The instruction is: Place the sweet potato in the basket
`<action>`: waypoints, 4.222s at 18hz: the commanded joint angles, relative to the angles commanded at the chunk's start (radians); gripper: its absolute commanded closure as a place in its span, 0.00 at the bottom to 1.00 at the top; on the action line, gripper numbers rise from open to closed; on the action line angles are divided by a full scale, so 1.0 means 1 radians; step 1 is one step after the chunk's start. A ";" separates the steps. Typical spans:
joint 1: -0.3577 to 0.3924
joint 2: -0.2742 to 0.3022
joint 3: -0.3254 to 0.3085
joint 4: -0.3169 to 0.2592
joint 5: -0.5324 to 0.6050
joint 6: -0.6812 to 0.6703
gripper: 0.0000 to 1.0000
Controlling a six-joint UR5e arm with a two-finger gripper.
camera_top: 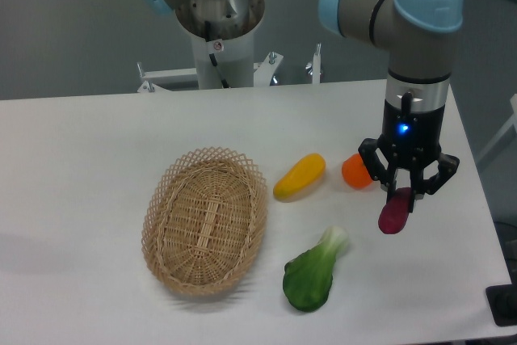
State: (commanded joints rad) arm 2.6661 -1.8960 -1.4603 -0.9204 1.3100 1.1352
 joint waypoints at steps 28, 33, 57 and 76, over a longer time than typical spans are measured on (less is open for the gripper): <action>-0.428 0.071 -0.327 0.028 0.276 -0.456 0.67; -0.518 -0.034 -0.342 0.086 0.380 -0.419 0.67; -0.532 -0.046 -0.290 0.100 0.437 -0.356 0.00; -0.095 0.008 0.020 -0.242 0.296 0.056 0.00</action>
State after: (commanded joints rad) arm 2.5707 -1.8884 -1.4405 -1.1625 1.6062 1.1914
